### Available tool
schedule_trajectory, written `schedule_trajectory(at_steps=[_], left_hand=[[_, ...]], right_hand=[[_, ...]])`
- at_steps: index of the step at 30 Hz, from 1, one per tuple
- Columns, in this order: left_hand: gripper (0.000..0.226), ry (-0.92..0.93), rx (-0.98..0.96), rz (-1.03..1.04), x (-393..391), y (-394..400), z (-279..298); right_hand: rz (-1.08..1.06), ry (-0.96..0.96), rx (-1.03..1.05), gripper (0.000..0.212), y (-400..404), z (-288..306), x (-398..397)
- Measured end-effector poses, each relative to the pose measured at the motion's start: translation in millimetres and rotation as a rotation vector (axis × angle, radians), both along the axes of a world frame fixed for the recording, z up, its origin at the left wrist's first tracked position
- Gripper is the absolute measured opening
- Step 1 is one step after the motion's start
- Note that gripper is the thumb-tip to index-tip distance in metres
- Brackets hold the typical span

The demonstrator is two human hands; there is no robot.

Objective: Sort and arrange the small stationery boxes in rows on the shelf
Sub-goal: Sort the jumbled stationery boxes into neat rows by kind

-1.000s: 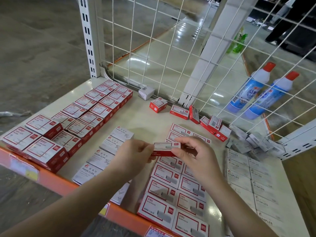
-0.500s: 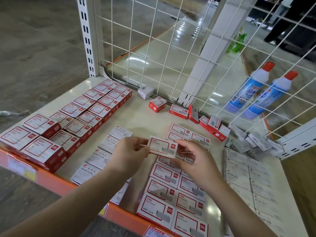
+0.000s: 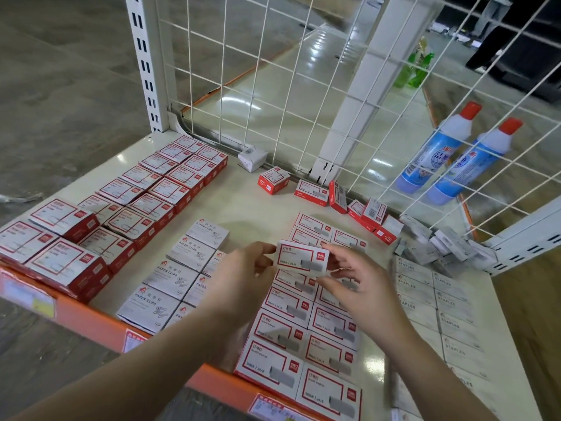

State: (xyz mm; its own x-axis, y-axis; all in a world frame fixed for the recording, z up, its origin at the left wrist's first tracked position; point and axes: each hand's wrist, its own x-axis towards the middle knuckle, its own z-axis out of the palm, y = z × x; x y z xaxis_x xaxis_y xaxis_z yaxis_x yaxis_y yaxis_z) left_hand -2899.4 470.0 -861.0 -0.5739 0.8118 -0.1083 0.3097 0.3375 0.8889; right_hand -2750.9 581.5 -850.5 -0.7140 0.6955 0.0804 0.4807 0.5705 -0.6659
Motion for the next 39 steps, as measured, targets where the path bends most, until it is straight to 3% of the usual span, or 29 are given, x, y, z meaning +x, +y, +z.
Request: schedule_trajectory(at_steps=[12, 25, 32, 39], left_hand=[[0.034, 0.187, 0.016, -0.051, 7.5, 7.1, 0.2], [0.048, 0.633, -0.283, -0.402, -3.6, 51.1, 1.8], [0.056, 0.611, -0.308, -0.478, -6.9, 76.5, -2.9], [0.043, 0.535, -0.254, -0.454, -15.7, 89.4, -9.9]], right_hand=[[-0.012, 0.001, -0.022, 0.034, 4.0, 3.9, 11.5], [-0.178, -0.063, -0.058, 0.022, 55.1, -1.8, -13.3], [-0.270, -0.103, -0.030, 0.029, 82.4, -6.3, -31.5], [-0.214, -0.198, -0.061, 0.023, 99.1, -12.2, -40.5]])
